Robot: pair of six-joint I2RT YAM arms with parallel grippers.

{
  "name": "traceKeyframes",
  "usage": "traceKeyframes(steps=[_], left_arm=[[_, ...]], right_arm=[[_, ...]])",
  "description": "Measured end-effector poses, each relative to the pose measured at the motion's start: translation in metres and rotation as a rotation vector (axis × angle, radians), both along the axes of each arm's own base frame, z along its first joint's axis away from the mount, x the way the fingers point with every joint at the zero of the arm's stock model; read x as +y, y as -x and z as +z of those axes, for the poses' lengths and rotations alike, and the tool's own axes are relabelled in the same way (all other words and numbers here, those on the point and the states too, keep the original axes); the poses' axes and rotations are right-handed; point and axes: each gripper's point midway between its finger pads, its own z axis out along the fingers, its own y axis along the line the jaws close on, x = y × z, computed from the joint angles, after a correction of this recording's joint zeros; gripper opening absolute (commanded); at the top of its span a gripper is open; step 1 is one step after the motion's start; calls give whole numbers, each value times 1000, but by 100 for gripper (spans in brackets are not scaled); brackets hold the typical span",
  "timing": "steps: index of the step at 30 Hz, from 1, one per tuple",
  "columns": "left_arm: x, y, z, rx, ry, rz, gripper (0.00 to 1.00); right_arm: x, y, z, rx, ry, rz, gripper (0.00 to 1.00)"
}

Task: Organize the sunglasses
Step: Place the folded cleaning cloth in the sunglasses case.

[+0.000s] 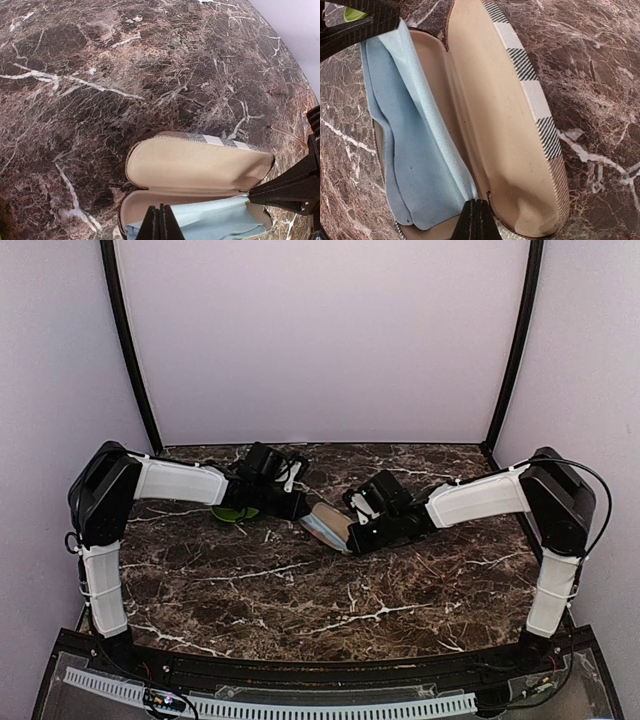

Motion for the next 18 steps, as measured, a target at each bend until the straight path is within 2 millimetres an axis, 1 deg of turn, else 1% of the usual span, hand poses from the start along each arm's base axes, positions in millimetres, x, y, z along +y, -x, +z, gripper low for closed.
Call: traceKeyframes(steps=[11,18], left_arm=[[-2,2,-2,0,-6,-7,0],[-1,2,-6,3,-17,-8,1]], right_arm=[[-1,1,-6,10,18,8,0],[-1,1,-5,8,19,13,0]])
